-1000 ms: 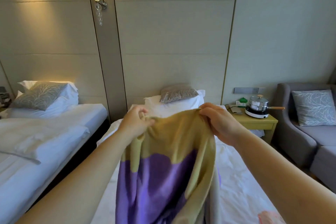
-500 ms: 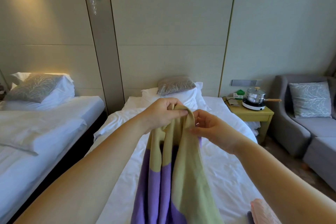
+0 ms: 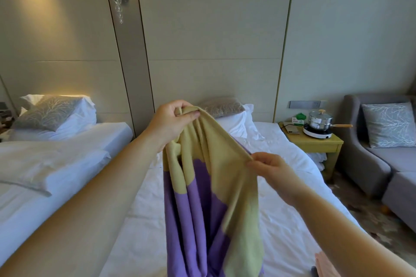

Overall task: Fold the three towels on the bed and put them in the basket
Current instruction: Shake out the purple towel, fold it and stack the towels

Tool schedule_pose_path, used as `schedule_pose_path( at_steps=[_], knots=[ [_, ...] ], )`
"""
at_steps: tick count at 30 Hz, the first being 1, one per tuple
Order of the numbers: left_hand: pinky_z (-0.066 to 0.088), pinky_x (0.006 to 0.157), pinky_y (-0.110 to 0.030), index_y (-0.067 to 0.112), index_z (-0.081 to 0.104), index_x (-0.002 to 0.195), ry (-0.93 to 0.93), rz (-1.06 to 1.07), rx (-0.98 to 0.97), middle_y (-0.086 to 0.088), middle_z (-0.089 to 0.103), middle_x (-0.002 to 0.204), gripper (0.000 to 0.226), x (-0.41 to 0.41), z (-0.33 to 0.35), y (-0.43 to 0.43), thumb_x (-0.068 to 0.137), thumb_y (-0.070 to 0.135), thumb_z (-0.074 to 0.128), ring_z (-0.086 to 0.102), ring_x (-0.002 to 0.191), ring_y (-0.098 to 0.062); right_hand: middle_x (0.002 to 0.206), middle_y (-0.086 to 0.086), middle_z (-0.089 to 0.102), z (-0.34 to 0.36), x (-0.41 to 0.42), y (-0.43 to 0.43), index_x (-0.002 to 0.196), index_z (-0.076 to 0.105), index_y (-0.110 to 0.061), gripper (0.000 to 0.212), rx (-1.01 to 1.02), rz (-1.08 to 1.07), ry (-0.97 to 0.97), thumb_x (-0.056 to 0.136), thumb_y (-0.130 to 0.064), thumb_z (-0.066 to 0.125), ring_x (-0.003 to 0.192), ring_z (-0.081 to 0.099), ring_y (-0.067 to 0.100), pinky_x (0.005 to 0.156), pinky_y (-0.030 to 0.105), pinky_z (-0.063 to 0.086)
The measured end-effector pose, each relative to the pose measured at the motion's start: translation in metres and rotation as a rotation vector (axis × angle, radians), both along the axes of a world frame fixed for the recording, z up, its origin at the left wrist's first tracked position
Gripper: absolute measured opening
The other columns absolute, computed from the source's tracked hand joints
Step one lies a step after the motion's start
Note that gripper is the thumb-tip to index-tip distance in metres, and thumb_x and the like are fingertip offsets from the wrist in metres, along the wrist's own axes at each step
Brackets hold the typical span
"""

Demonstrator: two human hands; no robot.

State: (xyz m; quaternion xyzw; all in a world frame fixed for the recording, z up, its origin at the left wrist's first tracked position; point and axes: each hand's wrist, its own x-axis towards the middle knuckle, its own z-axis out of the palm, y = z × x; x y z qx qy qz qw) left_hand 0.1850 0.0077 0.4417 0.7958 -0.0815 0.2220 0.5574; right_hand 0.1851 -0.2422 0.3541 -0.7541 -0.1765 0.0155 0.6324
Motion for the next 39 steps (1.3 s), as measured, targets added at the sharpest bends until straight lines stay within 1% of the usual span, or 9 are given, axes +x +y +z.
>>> schedule_pose_path(
  at_steps=[6, 11, 14, 18, 23, 29, 32, 35, 39],
  knots=[
    [0.038, 0.047, -0.013, 0.022, 0.062, 0.092, 0.175, 0.110, 0.265, 0.014, 0.054, 0.072, 0.024, 0.000, -0.030, 0.023, 0.076, 0.018, 0.079, 0.048, 0.062, -0.006, 0.062, -0.005, 0.052, 0.039, 0.005, -0.003, 0.067, 0.062, -0.022, 0.020, 0.135, -0.030, 0.032, 0.082, -0.015, 0.052, 0.061, 0.046, 0.010, 0.054, 0.023, 0.035],
    [0.043, 0.082, -0.012, 0.037, 0.049, 0.131, 0.363, -0.322, 0.257, 0.021, 0.051, 0.134, 0.072, -0.008, -0.049, -0.009, 0.068, 0.060, 0.075, 0.050, 0.115, 0.007, 0.064, -0.005, 0.054, 0.050, -0.001, 0.019, 0.066, 0.062, -0.019, 0.018, -0.074, 0.234, 0.010, 0.075, -0.010, 0.049, 0.061, 0.050, 0.006, 0.053, 0.016, 0.039],
    [0.043, 0.074, -0.009, 0.036, 0.063, 0.112, 0.409, -0.509, 0.269, 0.025, 0.064, 0.102, 0.040, -0.010, -0.053, -0.030, 0.080, 0.061, 0.062, 0.059, 0.090, 0.010, 0.063, -0.006, 0.059, 0.055, -0.001, 0.020, 0.067, 0.065, -0.017, 0.030, -0.117, 0.277, 0.006, 0.083, -0.003, 0.044, 0.056, 0.053, 0.003, 0.048, 0.012, 0.040],
    [0.037, 0.052, -0.014, 0.026, 0.062, 0.069, 0.322, -0.411, 0.266, -0.001, 0.046, 0.060, 0.027, -0.006, -0.050, -0.032, 0.084, 0.048, 0.066, 0.043, 0.057, -0.012, 0.063, -0.007, 0.055, 0.044, -0.005, 0.005, 0.071, 0.064, -0.019, 0.026, -0.195, 0.281, 0.003, 0.087, -0.004, 0.050, 0.060, 0.049, 0.006, 0.058, 0.017, 0.039],
    [0.026, 0.043, -0.014, 0.008, 0.060, 0.084, 0.169, -0.335, 0.161, 0.010, 0.036, 0.051, 0.026, 0.003, -0.032, -0.036, 0.087, 0.033, 0.067, 0.029, 0.047, -0.010, 0.097, 0.016, 0.070, 0.011, -0.016, -0.010, 0.098, 0.067, -0.003, 0.016, -0.283, 0.231, 0.070, 0.083, 0.002, 0.064, 0.093, 0.066, 0.025, 0.087, 0.038, 0.050],
    [0.036, 0.054, -0.022, 0.026, 0.061, 0.074, 0.027, -0.101, 0.007, 0.002, 0.051, 0.065, 0.016, 0.013, -0.021, -0.019, 0.087, 0.032, 0.066, 0.045, 0.059, -0.012, 0.105, 0.023, 0.065, -0.011, -0.018, -0.023, 0.096, 0.069, -0.002, 0.016, -0.452, 0.143, 0.075, 0.083, -0.010, 0.068, 0.104, 0.060, 0.035, 0.097, 0.045, 0.047],
    [0.037, 0.063, -0.028, 0.023, 0.061, 0.080, 0.039, 0.098, 0.005, -0.001, 0.054, 0.072, 0.013, 0.022, -0.030, -0.002, 0.088, 0.033, 0.065, 0.048, 0.066, -0.016, 0.073, 0.000, 0.063, -0.007, -0.018, -0.028, 0.075, 0.068, -0.016, 0.010, -0.457, 0.101, 0.037, 0.085, -0.017, 0.068, 0.069, 0.058, 0.014, 0.069, 0.018, 0.047],
    [0.039, 0.060, -0.025, 0.015, 0.061, 0.100, 0.206, 0.308, 0.201, -0.003, 0.060, 0.092, 0.023, 0.025, -0.051, 0.012, 0.088, 0.033, 0.064, 0.054, 0.071, -0.020, 0.062, -0.005, 0.045, 0.005, -0.018, -0.024, 0.066, 0.055, -0.017, 0.025, -0.332, 0.057, 0.031, 0.091, -0.014, 0.059, 0.057, 0.040, 0.006, 0.054, 0.013, 0.034],
    [0.045, 0.077, -0.019, 0.023, 0.039, 0.139, 0.320, -0.124, 0.288, 0.007, 0.047, 0.134, 0.064, 0.008, -0.074, -0.010, 0.084, 0.044, 0.065, 0.054, 0.111, -0.008, 0.062, 0.005, 0.032, 0.029, -0.017, -0.005, 0.061, 0.044, -0.014, 0.023, -0.167, 0.153, 0.035, 0.082, -0.008, 0.051, 0.055, 0.030, 0.012, 0.050, 0.023, 0.026]
  ],
)
